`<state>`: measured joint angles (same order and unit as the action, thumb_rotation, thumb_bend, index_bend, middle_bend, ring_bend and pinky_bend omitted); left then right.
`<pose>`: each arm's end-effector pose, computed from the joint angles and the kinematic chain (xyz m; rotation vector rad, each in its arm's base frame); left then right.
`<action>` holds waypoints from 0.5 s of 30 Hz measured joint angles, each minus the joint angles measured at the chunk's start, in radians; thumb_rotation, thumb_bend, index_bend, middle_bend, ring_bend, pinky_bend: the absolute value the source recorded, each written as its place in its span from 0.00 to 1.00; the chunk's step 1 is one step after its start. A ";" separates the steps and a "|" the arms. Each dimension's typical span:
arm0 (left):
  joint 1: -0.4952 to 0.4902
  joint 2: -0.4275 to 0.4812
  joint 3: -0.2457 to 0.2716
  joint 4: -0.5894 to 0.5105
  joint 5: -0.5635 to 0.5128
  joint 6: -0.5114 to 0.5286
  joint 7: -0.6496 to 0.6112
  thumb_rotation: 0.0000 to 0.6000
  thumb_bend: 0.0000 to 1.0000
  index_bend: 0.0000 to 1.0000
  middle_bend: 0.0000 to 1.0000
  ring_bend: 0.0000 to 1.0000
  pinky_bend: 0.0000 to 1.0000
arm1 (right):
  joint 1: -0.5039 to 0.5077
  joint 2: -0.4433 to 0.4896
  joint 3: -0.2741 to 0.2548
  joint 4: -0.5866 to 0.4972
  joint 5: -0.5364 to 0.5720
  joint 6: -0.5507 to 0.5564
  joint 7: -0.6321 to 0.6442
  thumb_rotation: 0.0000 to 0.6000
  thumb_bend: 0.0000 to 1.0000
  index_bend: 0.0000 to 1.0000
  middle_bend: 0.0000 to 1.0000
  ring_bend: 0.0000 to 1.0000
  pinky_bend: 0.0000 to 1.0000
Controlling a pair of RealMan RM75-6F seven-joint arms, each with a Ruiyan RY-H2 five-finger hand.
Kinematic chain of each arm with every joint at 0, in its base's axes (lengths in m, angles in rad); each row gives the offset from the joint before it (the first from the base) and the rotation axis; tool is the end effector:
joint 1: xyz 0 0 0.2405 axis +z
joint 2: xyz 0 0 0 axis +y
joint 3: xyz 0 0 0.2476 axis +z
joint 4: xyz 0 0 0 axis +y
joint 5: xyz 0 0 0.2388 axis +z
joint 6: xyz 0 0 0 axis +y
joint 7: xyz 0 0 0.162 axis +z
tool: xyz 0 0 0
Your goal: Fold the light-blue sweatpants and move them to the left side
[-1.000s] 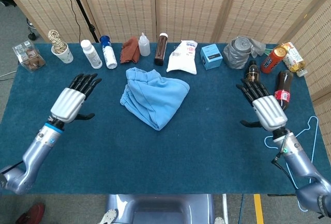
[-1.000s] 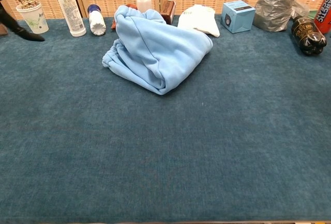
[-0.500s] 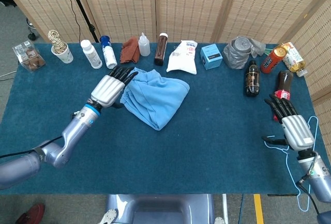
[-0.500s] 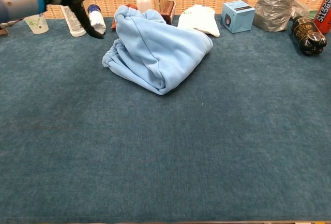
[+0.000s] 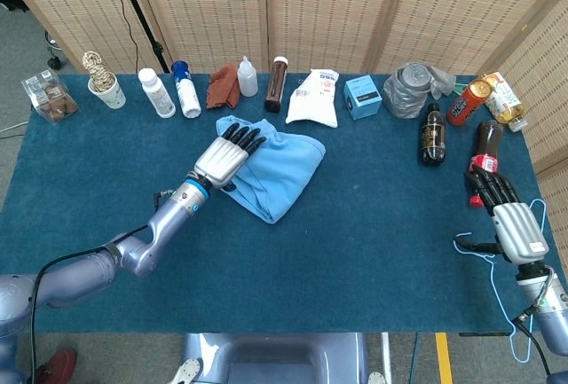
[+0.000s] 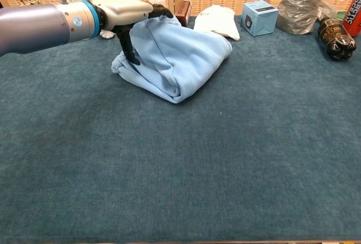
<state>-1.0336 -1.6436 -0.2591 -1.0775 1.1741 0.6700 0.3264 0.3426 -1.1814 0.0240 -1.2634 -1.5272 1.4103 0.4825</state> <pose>-0.0783 0.4588 -0.0617 -2.0524 -0.6093 -0.8024 -0.3237 -0.2914 0.1396 1.5032 -0.9646 1.1745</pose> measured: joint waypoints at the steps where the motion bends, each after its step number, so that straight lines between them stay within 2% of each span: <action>1: 0.002 0.001 0.006 -0.001 -0.002 -0.001 0.001 1.00 0.00 0.00 0.00 0.00 0.00 | -0.001 0.001 0.001 -0.001 -0.001 -0.001 0.002 1.00 0.00 0.00 0.00 0.00 0.00; 9: 0.052 0.019 0.072 -0.021 0.046 0.044 -0.044 1.00 0.00 0.00 0.00 0.00 0.00 | -0.010 0.006 0.018 -0.005 -0.006 0.002 0.015 1.00 0.00 0.00 0.00 0.00 0.00; 15: 0.067 -0.026 0.092 0.060 0.070 0.070 -0.089 1.00 0.00 0.00 0.00 0.00 0.00 | -0.013 0.006 0.024 -0.007 -0.016 0.004 0.020 1.00 0.00 0.00 0.00 0.00 0.00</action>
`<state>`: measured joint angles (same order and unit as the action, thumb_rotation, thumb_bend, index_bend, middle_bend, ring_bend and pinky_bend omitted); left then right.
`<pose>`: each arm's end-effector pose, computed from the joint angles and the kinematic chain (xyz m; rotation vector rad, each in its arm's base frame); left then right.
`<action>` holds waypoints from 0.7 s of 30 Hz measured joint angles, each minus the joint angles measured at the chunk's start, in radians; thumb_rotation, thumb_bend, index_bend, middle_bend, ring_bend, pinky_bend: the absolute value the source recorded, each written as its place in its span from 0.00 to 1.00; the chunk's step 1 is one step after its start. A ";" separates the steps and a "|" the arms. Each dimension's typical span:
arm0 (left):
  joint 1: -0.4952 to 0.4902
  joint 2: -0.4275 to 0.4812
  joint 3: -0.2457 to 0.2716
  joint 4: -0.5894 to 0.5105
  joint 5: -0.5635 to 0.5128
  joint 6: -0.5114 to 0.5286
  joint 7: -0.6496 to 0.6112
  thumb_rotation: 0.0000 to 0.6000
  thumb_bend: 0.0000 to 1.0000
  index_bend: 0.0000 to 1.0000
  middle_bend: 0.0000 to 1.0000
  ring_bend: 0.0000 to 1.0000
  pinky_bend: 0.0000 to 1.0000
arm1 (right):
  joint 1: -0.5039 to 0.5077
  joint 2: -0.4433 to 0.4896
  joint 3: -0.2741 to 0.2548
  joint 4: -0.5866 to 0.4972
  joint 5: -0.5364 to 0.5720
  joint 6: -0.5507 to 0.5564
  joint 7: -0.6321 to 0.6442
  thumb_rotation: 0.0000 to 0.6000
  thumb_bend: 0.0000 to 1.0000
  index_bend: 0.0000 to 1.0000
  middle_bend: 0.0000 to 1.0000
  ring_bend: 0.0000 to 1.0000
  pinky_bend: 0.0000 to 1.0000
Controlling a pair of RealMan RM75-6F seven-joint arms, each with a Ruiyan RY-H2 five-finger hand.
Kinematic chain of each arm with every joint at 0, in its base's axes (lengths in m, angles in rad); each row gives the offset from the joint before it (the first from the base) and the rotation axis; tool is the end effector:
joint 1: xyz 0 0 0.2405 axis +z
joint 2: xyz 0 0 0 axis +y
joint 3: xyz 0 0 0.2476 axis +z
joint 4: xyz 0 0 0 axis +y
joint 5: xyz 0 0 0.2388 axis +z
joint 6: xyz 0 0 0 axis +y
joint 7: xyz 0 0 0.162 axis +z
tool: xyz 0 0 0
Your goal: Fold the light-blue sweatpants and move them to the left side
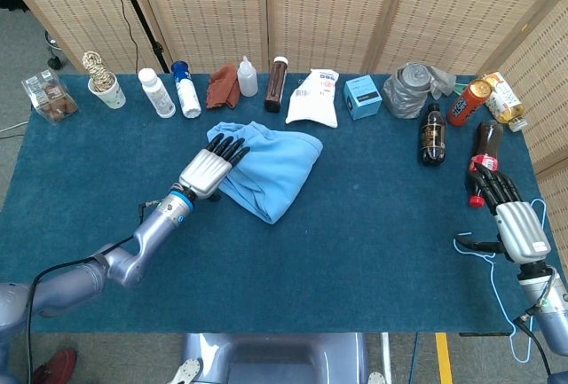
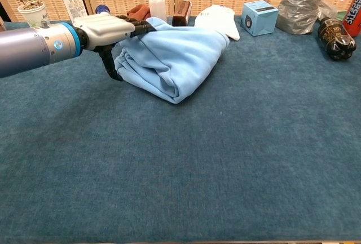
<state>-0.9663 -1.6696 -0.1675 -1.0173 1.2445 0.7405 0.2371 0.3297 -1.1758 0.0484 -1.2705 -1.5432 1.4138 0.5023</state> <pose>-0.1253 0.4450 -0.0693 -2.0416 -0.6240 -0.7655 -0.3209 -0.2915 0.1432 1.4905 -0.9681 1.2058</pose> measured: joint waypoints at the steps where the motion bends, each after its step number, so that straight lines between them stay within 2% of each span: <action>1: 0.000 -0.009 0.002 0.015 0.003 0.001 -0.008 1.00 0.00 0.00 0.00 0.00 0.00 | -0.001 0.000 0.001 -0.001 -0.001 0.001 0.000 1.00 0.00 0.00 0.00 0.00 0.00; 17: -0.023 -0.147 0.010 0.236 0.046 0.000 -0.094 1.00 0.00 0.00 0.00 0.00 0.00 | -0.008 0.007 0.012 -0.014 -0.015 -0.005 -0.001 1.00 0.00 0.00 0.00 0.00 0.00; 19: -0.028 -0.166 0.006 0.260 0.044 -0.005 -0.096 1.00 0.05 0.00 0.00 0.00 0.00 | -0.010 0.008 0.013 -0.017 -0.018 -0.003 0.000 1.00 0.00 0.00 0.00 0.00 0.00; 21: -0.033 -0.173 0.001 0.269 0.035 -0.019 -0.088 1.00 0.16 0.00 0.00 0.00 0.00 | -0.010 0.010 0.013 -0.018 -0.020 -0.003 0.003 1.00 0.00 0.00 0.00 0.00 0.00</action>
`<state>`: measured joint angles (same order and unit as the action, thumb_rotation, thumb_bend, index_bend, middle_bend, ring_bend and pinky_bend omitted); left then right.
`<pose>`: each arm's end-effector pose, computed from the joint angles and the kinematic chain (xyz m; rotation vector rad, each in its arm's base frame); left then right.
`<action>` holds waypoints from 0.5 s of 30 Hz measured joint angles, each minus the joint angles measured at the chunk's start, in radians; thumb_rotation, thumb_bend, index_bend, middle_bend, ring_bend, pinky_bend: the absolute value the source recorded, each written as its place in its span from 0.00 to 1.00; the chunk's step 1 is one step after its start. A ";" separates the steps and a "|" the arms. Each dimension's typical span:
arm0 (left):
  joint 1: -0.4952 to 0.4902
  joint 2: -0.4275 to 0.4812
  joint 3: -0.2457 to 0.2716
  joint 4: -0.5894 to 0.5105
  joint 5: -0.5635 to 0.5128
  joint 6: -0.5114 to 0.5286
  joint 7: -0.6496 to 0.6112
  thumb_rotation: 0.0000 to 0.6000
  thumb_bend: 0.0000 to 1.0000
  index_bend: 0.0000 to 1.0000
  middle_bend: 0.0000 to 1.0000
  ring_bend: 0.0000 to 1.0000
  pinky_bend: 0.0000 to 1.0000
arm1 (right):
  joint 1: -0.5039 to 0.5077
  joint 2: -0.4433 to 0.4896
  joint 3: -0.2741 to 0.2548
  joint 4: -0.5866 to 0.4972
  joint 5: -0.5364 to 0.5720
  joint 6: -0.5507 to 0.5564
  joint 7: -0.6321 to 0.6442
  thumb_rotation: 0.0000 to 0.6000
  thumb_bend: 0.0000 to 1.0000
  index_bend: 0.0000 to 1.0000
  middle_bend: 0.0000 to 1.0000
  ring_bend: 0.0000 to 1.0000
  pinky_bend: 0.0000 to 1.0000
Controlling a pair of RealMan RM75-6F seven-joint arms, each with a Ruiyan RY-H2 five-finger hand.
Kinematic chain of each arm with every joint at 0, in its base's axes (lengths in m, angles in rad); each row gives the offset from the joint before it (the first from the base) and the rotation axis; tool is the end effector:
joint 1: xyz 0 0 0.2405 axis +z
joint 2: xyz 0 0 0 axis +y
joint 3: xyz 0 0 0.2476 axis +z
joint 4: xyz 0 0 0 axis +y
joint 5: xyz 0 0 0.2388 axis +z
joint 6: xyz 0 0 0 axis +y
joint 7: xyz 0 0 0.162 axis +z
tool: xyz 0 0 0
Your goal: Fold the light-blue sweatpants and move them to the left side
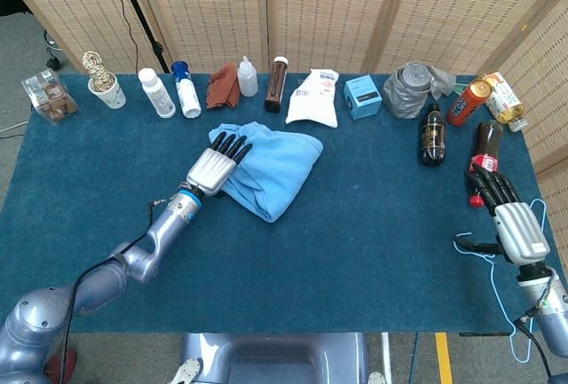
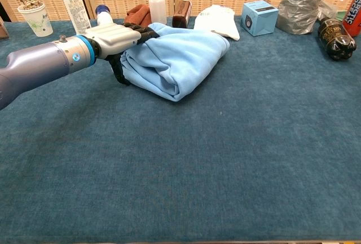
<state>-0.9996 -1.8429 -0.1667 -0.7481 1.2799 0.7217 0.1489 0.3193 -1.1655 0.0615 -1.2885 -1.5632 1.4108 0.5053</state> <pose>-0.1318 0.4605 -0.0978 -2.0073 -0.6314 -0.7450 -0.3175 -0.2895 0.1439 1.4971 -0.9723 1.2172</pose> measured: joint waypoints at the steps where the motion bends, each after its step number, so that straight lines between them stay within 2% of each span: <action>1: -0.002 -0.003 -0.001 0.004 -0.003 -0.003 0.007 1.00 0.22 0.00 0.00 0.00 0.00 | 0.000 0.001 0.001 0.000 -0.001 0.000 0.000 1.00 0.00 0.00 0.00 0.00 0.00; 3: -0.004 -0.011 -0.003 0.014 -0.007 -0.003 0.032 1.00 0.29 0.00 0.00 0.00 0.01 | -0.002 0.002 0.002 -0.001 -0.002 0.002 0.001 1.00 0.00 0.00 0.00 0.00 0.00; 6: -0.007 -0.033 -0.004 0.037 -0.011 0.006 0.073 1.00 0.38 0.00 0.00 0.00 0.08 | -0.004 0.006 0.003 -0.007 -0.006 0.007 0.005 1.00 0.00 0.00 0.00 0.00 0.00; 8: -0.007 -0.052 -0.007 0.057 -0.013 0.018 0.084 1.00 0.50 0.03 0.01 0.05 0.16 | -0.006 0.007 0.003 -0.010 -0.009 0.010 0.004 1.00 0.00 0.00 0.00 0.00 0.00; 9: -0.007 -0.057 -0.008 0.063 -0.013 0.025 0.086 1.00 0.56 0.06 0.02 0.08 0.18 | -0.006 0.009 0.003 -0.011 -0.010 0.011 0.006 1.00 0.00 0.00 0.00 0.00 0.00; 11: -0.007 -0.070 -0.011 0.078 -0.009 0.048 0.089 1.00 0.70 0.20 0.11 0.19 0.26 | -0.007 0.011 0.002 -0.014 -0.014 0.012 0.013 1.00 0.00 0.00 0.00 0.00 0.00; 15: -0.006 -0.100 -0.011 0.128 0.010 0.103 0.088 1.00 0.72 0.43 0.32 0.39 0.43 | -0.007 0.018 -0.001 -0.017 -0.024 0.012 0.033 1.00 0.00 0.00 0.00 0.00 0.00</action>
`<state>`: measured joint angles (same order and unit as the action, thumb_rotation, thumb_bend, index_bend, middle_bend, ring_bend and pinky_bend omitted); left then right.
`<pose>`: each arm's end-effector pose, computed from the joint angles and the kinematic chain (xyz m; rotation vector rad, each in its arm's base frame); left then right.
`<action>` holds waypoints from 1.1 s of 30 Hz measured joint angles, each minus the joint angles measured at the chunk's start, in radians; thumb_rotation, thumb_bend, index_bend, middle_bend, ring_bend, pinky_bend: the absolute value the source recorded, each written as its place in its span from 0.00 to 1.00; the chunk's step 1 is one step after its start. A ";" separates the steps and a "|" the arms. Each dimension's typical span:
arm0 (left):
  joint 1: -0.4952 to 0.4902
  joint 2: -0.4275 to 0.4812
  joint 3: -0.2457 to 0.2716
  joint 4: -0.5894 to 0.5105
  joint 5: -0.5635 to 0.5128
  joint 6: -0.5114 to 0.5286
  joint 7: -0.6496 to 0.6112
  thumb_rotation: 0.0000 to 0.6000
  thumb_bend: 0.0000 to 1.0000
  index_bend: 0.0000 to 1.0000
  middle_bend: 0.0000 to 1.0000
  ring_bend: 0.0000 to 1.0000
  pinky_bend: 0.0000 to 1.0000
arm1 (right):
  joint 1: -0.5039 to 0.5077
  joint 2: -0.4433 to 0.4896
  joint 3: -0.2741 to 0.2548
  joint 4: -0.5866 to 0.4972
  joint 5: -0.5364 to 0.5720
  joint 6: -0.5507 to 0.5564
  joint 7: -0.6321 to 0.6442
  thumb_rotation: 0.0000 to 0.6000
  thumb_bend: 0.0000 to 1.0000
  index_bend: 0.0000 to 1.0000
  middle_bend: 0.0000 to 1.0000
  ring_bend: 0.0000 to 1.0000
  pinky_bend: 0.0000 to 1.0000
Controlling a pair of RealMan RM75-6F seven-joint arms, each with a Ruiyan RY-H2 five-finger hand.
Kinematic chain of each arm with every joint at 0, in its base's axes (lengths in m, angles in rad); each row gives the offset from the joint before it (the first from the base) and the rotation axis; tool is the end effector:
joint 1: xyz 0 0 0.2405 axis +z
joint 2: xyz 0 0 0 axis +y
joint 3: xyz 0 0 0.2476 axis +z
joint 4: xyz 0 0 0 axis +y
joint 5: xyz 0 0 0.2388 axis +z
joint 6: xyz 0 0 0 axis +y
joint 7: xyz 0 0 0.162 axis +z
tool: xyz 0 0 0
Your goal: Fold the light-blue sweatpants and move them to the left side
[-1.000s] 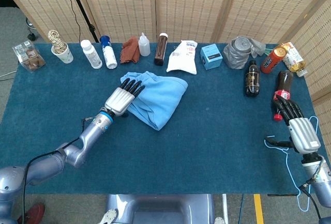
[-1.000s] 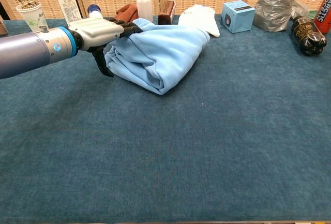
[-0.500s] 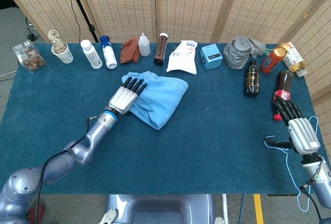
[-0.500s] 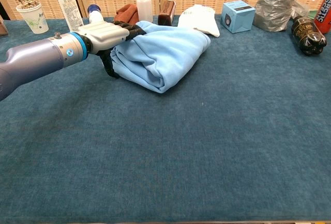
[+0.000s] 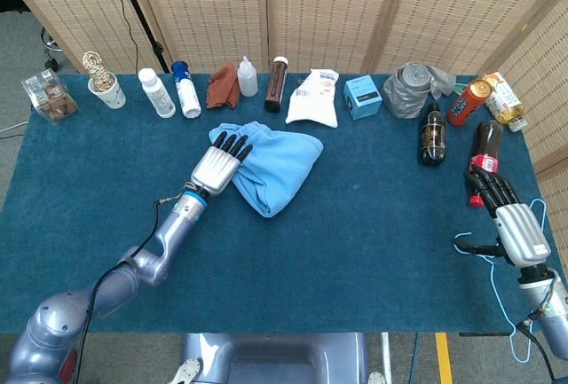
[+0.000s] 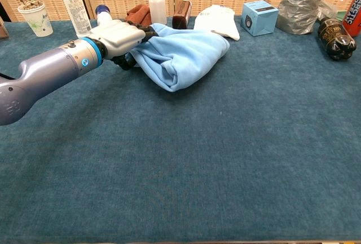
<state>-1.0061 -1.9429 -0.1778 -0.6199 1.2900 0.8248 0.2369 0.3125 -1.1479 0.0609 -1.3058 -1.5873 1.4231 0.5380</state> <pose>-0.1235 0.4632 -0.1020 -1.9338 -0.4753 -0.7590 -0.3137 -0.2857 0.1468 1.5064 -0.9892 1.2495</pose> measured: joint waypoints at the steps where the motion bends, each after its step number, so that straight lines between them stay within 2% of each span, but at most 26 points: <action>1: 0.000 -0.007 0.001 0.013 0.006 0.011 -0.002 1.00 0.72 0.51 0.40 0.47 0.50 | 0.000 0.000 0.000 0.000 -0.001 0.000 0.003 1.00 0.00 0.00 0.00 0.00 0.00; 2: 0.002 -0.015 0.003 0.029 0.013 0.024 -0.002 1.00 0.72 0.57 0.47 0.54 0.56 | 0.000 0.001 0.000 -0.001 -0.001 0.001 0.006 1.00 0.00 0.00 0.00 0.00 0.00; 5: 0.006 -0.034 0.004 0.059 0.017 0.029 0.002 1.00 0.72 0.67 0.60 0.65 0.64 | -0.001 0.003 0.002 -0.002 -0.004 0.004 0.013 1.00 0.00 0.00 0.00 0.00 0.00; 10: 0.014 -0.035 0.006 0.055 0.024 0.033 0.005 1.00 0.72 0.77 0.71 0.75 0.79 | -0.003 0.007 0.001 -0.008 -0.012 0.010 0.023 1.00 0.00 0.00 0.00 0.00 0.00; 19: 0.058 0.027 0.022 -0.024 0.064 0.128 -0.016 1.00 0.73 0.79 0.73 0.78 0.84 | -0.010 0.012 0.003 -0.017 -0.020 0.029 0.026 1.00 0.00 0.00 0.00 0.00 0.00; 33: 0.182 0.254 0.040 -0.257 0.087 0.261 0.012 1.00 0.73 0.81 0.75 0.78 0.84 | -0.014 0.019 0.000 -0.038 -0.041 0.047 0.019 1.00 0.00 0.00 0.00 0.00 0.00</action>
<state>-0.8245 -1.6889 -0.1376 -0.8774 1.3767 1.0861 0.2484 0.2982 -1.1288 0.0612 -1.3438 -1.6287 1.4700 0.5571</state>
